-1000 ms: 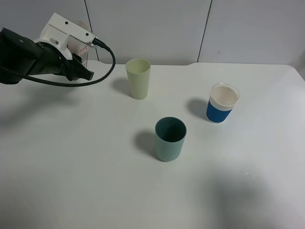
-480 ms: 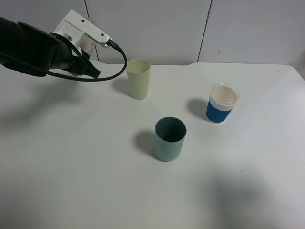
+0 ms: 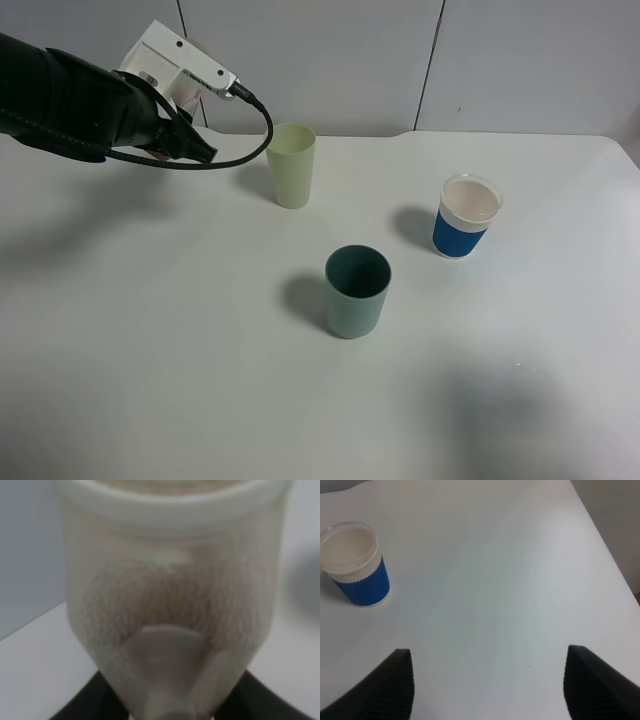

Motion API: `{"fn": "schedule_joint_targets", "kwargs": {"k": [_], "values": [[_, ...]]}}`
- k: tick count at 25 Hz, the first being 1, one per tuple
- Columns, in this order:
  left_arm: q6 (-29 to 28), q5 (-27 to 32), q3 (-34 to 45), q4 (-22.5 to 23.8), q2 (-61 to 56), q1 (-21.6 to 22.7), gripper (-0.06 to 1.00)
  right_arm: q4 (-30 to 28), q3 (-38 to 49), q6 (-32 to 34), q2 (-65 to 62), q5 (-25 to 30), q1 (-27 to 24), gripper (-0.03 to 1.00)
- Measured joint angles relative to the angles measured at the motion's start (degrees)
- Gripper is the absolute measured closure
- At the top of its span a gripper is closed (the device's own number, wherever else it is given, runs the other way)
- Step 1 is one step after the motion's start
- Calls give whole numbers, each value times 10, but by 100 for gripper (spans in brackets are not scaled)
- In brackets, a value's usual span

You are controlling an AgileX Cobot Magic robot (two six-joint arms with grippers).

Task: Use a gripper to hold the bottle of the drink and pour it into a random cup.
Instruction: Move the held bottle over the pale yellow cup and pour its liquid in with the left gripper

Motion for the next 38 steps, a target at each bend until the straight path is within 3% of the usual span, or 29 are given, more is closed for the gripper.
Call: {"fn": "schedule_joint_targets", "kwargs": {"k": [5,19,26,38], "values": [[17,-4,-12,-41,2,0,58,0,0,0,0,0,0,33],[207,-39,-91,-150,54,-8,58,0,0,0,0,0,0,33],[281,-61,-114,-152,77,-23,58,0,0,0,0,0,0,33],[293,-86,-114,-107,84,-45,58,-5,0,0,0,0,0,33]]}}
